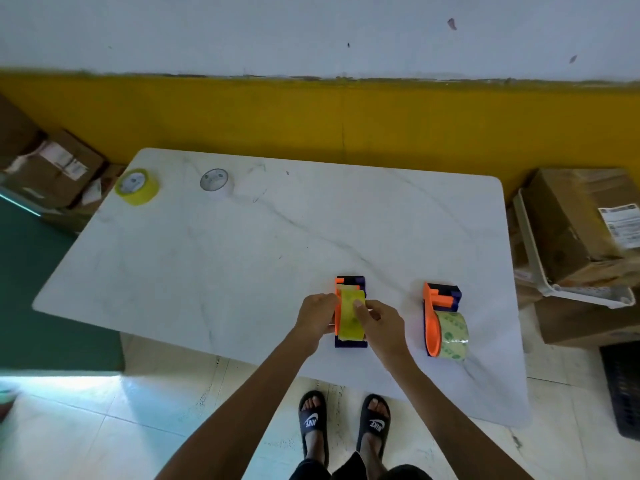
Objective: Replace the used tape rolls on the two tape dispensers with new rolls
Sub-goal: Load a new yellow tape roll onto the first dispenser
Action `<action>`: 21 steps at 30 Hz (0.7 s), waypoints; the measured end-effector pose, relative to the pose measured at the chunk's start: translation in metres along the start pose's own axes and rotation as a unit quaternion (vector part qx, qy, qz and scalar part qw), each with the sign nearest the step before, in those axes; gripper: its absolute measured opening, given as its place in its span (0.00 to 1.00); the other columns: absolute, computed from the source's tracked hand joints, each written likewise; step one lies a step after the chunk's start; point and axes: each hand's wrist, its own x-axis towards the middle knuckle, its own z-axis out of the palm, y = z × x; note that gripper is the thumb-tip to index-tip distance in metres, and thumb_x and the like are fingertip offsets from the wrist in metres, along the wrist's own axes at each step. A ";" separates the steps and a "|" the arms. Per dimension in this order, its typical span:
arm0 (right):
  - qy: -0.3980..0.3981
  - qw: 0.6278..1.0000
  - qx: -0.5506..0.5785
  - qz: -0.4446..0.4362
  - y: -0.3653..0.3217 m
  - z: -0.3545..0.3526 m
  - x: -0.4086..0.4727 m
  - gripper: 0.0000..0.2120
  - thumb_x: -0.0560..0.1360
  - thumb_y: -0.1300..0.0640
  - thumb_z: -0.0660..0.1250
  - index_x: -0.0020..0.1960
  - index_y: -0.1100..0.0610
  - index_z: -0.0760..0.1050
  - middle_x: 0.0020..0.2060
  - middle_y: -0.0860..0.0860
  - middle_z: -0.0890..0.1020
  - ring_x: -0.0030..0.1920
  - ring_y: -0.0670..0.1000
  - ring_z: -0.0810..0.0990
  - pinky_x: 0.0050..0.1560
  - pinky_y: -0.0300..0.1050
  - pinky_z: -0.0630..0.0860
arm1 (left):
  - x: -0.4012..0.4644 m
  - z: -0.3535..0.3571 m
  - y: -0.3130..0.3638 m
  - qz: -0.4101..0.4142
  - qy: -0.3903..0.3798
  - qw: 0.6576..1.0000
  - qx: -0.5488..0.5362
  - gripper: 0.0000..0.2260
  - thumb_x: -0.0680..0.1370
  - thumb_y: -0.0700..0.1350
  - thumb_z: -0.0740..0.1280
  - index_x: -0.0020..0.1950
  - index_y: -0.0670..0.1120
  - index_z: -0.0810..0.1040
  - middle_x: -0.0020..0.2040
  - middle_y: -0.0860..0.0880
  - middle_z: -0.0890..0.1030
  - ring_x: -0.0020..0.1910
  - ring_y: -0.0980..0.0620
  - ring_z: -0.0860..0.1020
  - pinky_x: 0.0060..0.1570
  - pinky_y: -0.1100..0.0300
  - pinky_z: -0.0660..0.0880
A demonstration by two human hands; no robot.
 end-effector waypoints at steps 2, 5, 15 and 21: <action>-0.006 0.999 -0.035 -0.022 -0.005 0.008 0.000 0.19 0.78 0.51 0.64 0.30 0.57 0.68 0.24 0.49 0.69 0.29 0.50 0.70 0.35 0.45 0.64 | 0.002 0.001 -0.006 0.008 0.013 0.999 0.032 0.14 0.69 0.47 0.64 0.45 0.38 0.79 0.42 0.40 0.80 0.42 0.44 0.80 0.46 0.50 0.80; -0.008 0.999 -0.045 -0.004 -0.001 0.017 0.000 0.15 0.76 0.53 0.67 0.35 0.59 0.70 0.28 0.54 0.71 0.31 0.52 0.71 0.37 0.48 0.68 | 0.002 -0.002 -0.016 0.035 0.008 0.995 0.088 0.10 0.68 0.48 0.66 0.41 0.41 0.78 0.38 0.45 0.75 0.38 0.48 0.73 0.39 0.53 0.72; -0.027 0.997 -0.068 -0.039 -0.025 0.003 0.030 0.14 0.75 0.55 0.68 0.58 0.59 0.78 0.47 0.55 0.80 0.47 0.53 0.77 0.48 0.42 0.70 | 0.014 -0.010 -0.029 0.106 -0.010 0.980 0.170 0.13 0.78 0.47 0.60 0.34 0.46 0.65 0.31 0.51 0.66 0.32 0.53 0.64 0.33 0.60 0.61; -0.181 0.953 -0.227 -0.089 -0.031 0.012 0.069 0.09 0.77 0.54 0.64 0.49 0.54 0.82 0.40 0.47 0.80 0.43 0.50 0.78 0.38 0.37 0.68 | 0.015 -0.010 -0.030 0.131 0.007 0.965 0.226 0.17 0.81 0.49 0.57 0.32 0.47 0.62 0.30 0.51 0.65 0.29 0.54 0.64 0.31 0.60 0.60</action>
